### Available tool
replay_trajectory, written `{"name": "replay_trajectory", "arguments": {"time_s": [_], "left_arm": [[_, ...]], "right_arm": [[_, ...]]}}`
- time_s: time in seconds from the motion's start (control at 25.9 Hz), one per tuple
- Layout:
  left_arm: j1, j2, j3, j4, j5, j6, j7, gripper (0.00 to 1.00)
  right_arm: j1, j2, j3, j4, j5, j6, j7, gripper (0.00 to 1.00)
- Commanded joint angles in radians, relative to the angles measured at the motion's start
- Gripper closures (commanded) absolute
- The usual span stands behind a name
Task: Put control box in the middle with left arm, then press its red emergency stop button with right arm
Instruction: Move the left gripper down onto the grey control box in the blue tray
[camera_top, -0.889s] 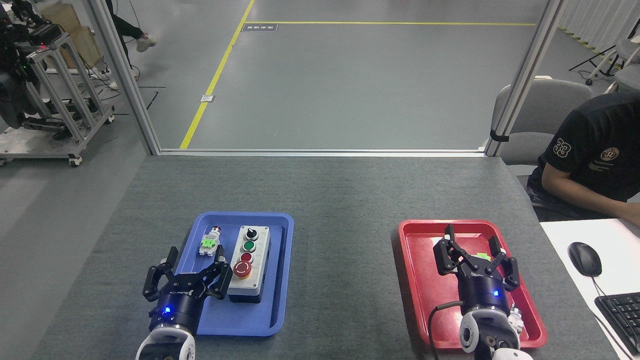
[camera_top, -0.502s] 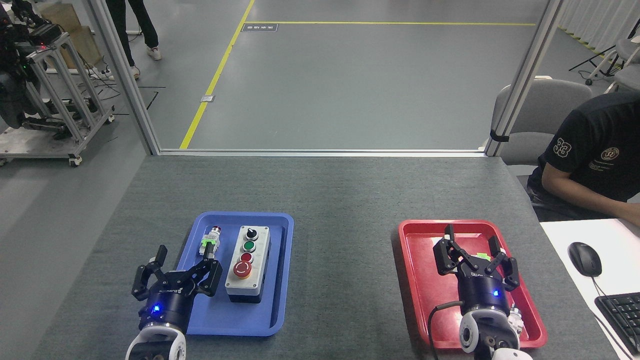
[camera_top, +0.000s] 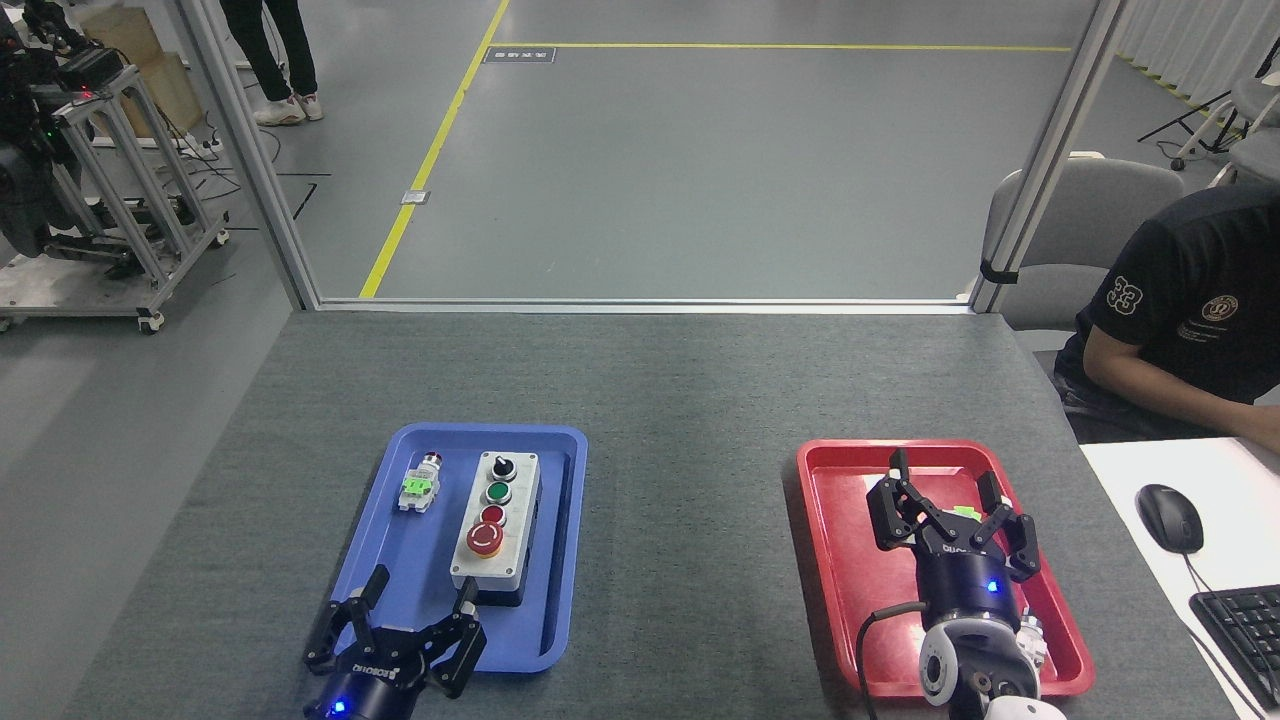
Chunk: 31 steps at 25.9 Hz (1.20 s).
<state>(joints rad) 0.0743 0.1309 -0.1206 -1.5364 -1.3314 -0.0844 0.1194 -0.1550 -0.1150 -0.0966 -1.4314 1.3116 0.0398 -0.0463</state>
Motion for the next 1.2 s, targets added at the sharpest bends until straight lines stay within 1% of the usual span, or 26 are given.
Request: {"name": "replay_trajectory", "arguments": {"time_s": [0.0, 0.08, 0.27, 0.62, 0.85, 1.16], "left_arm": [[-0.042, -0.023, -0.021, 0.041, -0.071, 0.028, -0.018, 0.01], [-0.076, -0.028, -0.021, 0.088, -0.074, 0.052, -0.032, 0.01], [-0.126, -0.034, -0.022, 0.170, -0.074, 0.055, -0.055, 0.01], [-0.151, -0.080, -0.024, 0.223, -0.074, 0.055, -0.057, 0.01], [-0.183, -0.089, -0.033, 0.239, -0.074, 0.057, -0.073, 0.01], [-0.274, -0.112, -0.034, 0.392, -0.072, 0.063, -0.076, 0.01]], "right_arm": [[0.000, 0.000, 0.000, 0.000, 0.002, 0.000, 0.000, 0.00], [-0.001, 0.000, 0.000, 0.000, 0.000, 0.000, 0.000, 0.00], [0.002, 0.000, 0.000, -0.001, 0.000, -0.008, 0.000, 0.00], [-0.012, 0.006, 0.000, -0.003, 0.000, 0.000, 0.000, 0.00], [-0.012, 0.003, 0.002, -0.003, 0.000, -0.001, 0.000, 0.00], [-0.012, 0.000, 0.000, -0.003, 0.002, 0.000, 0.000, 0.00]]}}
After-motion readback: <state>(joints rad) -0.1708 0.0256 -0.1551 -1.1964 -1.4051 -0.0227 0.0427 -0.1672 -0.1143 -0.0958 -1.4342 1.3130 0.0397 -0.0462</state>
